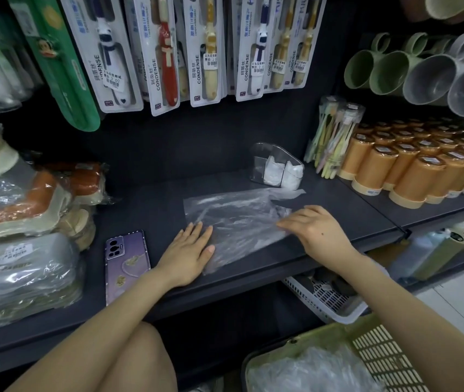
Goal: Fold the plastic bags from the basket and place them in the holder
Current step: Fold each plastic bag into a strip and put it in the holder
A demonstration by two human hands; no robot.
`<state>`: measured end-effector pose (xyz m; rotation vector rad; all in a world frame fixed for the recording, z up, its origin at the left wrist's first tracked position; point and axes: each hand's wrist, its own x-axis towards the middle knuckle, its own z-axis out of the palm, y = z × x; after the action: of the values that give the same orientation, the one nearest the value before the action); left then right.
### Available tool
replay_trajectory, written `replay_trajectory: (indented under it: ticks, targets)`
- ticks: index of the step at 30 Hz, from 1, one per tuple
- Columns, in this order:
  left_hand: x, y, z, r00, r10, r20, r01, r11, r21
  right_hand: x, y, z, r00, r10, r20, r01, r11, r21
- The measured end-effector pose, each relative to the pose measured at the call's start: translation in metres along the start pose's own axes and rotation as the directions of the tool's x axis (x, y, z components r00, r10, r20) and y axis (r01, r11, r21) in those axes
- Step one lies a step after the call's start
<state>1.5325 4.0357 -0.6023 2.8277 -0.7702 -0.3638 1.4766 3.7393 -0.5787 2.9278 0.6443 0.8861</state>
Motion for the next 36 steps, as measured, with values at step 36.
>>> replay_trajectory:
  ticks: [36]
  targets:
    - [-0.013,0.03,-0.005,0.952,-0.049,-0.302,0.049,0.999,-0.007,-0.001,-0.067,-0.021,0.911,0.365,0.193,-0.412,0.84,0.353]
